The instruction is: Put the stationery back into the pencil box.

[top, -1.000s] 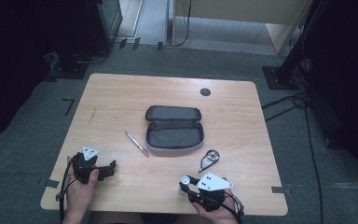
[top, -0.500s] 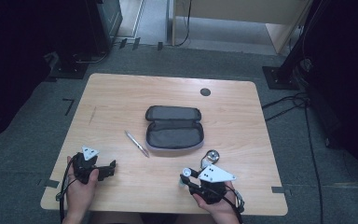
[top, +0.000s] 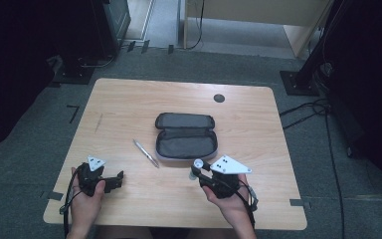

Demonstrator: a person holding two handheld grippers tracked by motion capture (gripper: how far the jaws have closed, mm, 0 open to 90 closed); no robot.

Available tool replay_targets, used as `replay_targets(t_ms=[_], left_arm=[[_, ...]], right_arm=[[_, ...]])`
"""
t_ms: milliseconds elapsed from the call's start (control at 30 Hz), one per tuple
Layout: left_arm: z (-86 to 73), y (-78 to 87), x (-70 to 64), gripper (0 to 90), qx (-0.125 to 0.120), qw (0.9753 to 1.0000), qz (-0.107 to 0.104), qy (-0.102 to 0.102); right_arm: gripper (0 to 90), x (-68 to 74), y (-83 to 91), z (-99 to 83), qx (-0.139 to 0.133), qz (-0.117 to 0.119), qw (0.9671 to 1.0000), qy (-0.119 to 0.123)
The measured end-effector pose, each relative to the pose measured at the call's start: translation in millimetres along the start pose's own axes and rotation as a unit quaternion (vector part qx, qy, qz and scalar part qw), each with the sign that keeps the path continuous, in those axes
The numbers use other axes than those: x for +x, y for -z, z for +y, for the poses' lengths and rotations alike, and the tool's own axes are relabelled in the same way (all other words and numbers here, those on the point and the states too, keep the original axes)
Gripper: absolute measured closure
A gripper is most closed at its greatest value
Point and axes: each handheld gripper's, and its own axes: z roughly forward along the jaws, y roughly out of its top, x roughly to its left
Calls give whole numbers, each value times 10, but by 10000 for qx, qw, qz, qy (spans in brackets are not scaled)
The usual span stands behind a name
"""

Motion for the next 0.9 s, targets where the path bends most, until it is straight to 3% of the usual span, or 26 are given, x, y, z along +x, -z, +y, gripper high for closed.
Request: replay_targets(t_ms=[233,433,900], left_arm=[[1,0,0,0,3,10000,-1,0],[1,1,1,0,8,10000,-4,0],[3,-3,-3,0,-5,10000,-7,-5]], right_arm=[[666,-63,-128,289,-91,-170,9998,101],[666,-94,-294,418,-88,-238,9996,157],[666,-232,-736,377,-46,-590,9982,-73]])
